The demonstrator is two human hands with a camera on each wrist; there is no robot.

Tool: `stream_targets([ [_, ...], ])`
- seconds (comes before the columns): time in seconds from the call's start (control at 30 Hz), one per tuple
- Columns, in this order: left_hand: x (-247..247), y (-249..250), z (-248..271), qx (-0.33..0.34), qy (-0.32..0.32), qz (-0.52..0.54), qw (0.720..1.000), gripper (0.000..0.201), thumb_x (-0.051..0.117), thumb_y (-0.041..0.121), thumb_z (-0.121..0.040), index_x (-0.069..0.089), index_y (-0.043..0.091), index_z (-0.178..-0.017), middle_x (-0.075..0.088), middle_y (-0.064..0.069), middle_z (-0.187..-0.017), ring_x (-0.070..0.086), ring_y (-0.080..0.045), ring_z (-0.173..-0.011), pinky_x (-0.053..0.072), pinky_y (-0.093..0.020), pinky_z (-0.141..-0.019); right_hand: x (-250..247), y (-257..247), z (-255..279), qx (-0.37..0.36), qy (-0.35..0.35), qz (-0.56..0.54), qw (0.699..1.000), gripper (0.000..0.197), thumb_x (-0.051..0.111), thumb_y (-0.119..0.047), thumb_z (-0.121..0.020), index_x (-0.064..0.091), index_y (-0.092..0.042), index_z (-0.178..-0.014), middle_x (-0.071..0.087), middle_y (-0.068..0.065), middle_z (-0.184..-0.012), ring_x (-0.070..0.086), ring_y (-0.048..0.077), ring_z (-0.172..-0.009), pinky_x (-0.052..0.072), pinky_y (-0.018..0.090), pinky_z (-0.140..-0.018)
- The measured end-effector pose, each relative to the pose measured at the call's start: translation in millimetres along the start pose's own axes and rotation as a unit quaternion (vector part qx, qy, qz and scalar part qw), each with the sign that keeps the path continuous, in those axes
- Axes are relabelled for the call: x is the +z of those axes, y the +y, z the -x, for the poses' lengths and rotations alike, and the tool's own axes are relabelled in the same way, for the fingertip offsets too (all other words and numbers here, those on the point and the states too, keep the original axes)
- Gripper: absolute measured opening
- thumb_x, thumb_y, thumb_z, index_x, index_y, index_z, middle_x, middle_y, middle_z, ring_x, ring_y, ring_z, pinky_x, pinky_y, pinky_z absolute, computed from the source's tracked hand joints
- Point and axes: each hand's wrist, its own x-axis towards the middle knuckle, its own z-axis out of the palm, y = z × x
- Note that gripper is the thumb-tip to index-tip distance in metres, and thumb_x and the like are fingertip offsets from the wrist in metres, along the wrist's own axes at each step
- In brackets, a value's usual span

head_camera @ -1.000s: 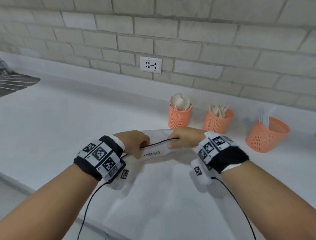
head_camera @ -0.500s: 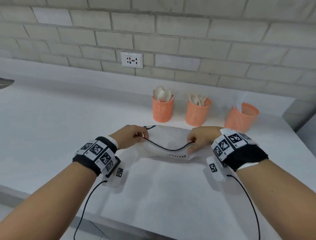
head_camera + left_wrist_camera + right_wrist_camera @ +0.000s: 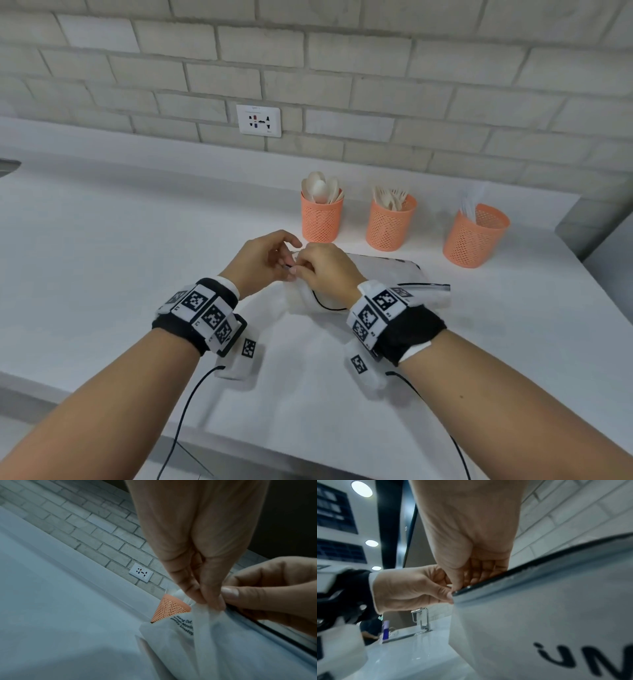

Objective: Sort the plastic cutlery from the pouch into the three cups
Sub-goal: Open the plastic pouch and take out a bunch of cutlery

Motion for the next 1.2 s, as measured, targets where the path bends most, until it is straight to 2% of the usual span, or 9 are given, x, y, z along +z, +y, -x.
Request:
stream_targets([
  [0.13, -4.7, -9.3, 2.5, -0.005, 0.014, 0.010, 1.000, 0.036, 0.074, -0.011, -0.069, 0.058, 0.017, -0.086, 0.061, 0.003, -0.060, 0.058, 0.000, -0.056, 0.050, -0.011, -0.065, 5.2, -13.8, -1.0, -0.039, -0.039, 0.154, 0.987, 0.027, 0.045, -0.020, -0.096, 0.061, -0.001, -0.105, 0.059, 0.014, -0.107, 0.058, 0.029, -0.097, 0.036, 0.033, -0.070],
  [0.3, -10.4, -19.6, 2.1, -0.037, 0.074, 0.040, 0.996, 0.033, 0.072, -0.014, -0.068, 0.057, 0.014, -0.075, 0.063, 0.008, -0.054, 0.061, 0.000, -0.057, 0.052, -0.013, -0.067, 1.3, -23.9, 11.9, -0.047, -0.055, 0.269, 0.960, 0.026, 0.041, 0.003, -0.089, 0.060, 0.000, -0.107, 0.059, 0.015, -0.111, 0.059, 0.033, -0.098, 0.035, 0.033, -0.068],
  [0.5, -31.2, -33.3, 0.4, -0.062, 0.168, 0.082, 0.980, 0.033, 0.074, -0.009, -0.069, 0.055, 0.018, -0.069, 0.061, 0.014, -0.051, 0.059, -0.009, -0.061, 0.050, -0.025, -0.075, -23.1, -4.9, 41.3, 0.009, -0.068, 0.281, 0.957, 0.018, 0.042, 0.007, -0.084, 0.057, -0.004, -0.087, 0.056, 0.014, -0.091, 0.059, 0.032, -0.092, 0.032, 0.031, -0.066],
  [0.67, -19.5, -17.6, -6.7, -0.035, 0.178, 0.063, 0.981, 0.033, 0.072, -0.009, -0.071, 0.054, 0.018, -0.066, 0.056, 0.013, -0.054, 0.055, -0.002, -0.055, 0.046, -0.019, -0.069, -45.9, 19.2, 65.7, 0.071, -0.043, 0.305, 0.949, 0.040, 0.044, 0.004, -0.084, 0.020, -0.013, -0.056, 0.036, 0.005, -0.067, 0.041, 0.025, -0.072, 0.031, 0.031, -0.063],
  [0.73, -15.3, -9.2, -10.5, -0.018, 0.206, 0.066, 0.976, 0.033, 0.070, -0.008, -0.072, 0.052, 0.019, -0.066, 0.055, 0.003, -0.063, 0.053, -0.010, -0.060, 0.043, -0.018, -0.066, -59.1, 31.8, 75.8, 0.120, -0.020, 0.302, 0.945, 0.037, 0.044, 0.003, -0.084, 0.023, -0.009, -0.057, 0.032, 0.003, -0.062, 0.044, 0.027, -0.071, 0.033, 0.031, -0.062],
  [0.87, -11.0, -1.4, -13.7, 0.002, 0.244, 0.086, 0.966, 0.035, 0.068, -0.008, -0.075, 0.051, 0.022, -0.066, 0.053, 0.001, -0.067, 0.050, -0.013, -0.062, 0.044, -0.024, -0.070, -87.2, 61.6, 91.2, 0.204, 0.050, 0.288, 0.934, 0.011, 0.048, 0.001, -0.084, 0.056, -0.004, -0.081, 0.058, 0.015, -0.085, 0.060, 0.033, -0.088, 0.034, 0.033, -0.063],
  [1.03, 0.1, 17.2, -9.4, -0.002, 0.037, -0.071, 0.997, 0.024, 0.066, 0.007, -0.082, 0.058, 0.030, -0.078, 0.048, 0.000, -0.070, 0.047, -0.017, -0.064, 0.039, -0.021, -0.064, -76.8, 84.2, 103.7, 0.212, 0.136, 0.271, 0.929, 0.008, 0.060, 0.000, -0.076, 0.063, 0.007, -0.080, 0.062, 0.023, -0.086, 0.056, 0.037, -0.087, 0.032, 0.037, -0.063],
  [1.1, 11.5, 32.9, -7.5, 0.006, -0.042, -0.134, 0.990, 0.009, 0.070, 0.027, -0.081, 0.064, 0.025, -0.087, 0.053, -0.001, -0.079, 0.049, -0.016, -0.069, 0.041, -0.023, -0.066, -69.4, 87.2, 107.8, 0.205, 0.146, 0.263, 0.931, 0.008, 0.061, -0.001, -0.077, 0.062, 0.006, -0.080, 0.061, 0.023, -0.085, 0.057, 0.037, -0.083, 0.033, 0.037, -0.060],
  [1.2, 37.9, 46.0, -10.3, 0.038, -0.124, -0.284, 0.950, 0.030, 0.070, 0.037, -0.079, 0.063, 0.018, -0.102, 0.056, 0.003, -0.091, 0.053, -0.016, -0.082, 0.040, -0.025, -0.071, -66.0, 92.0, 109.4, 0.202, 0.134, 0.261, 0.934, 0.013, 0.054, -0.006, -0.084, 0.060, 0.004, -0.089, 0.059, 0.021, -0.094, 0.056, 0.036, -0.088, 0.029, 0.034, -0.063],
])
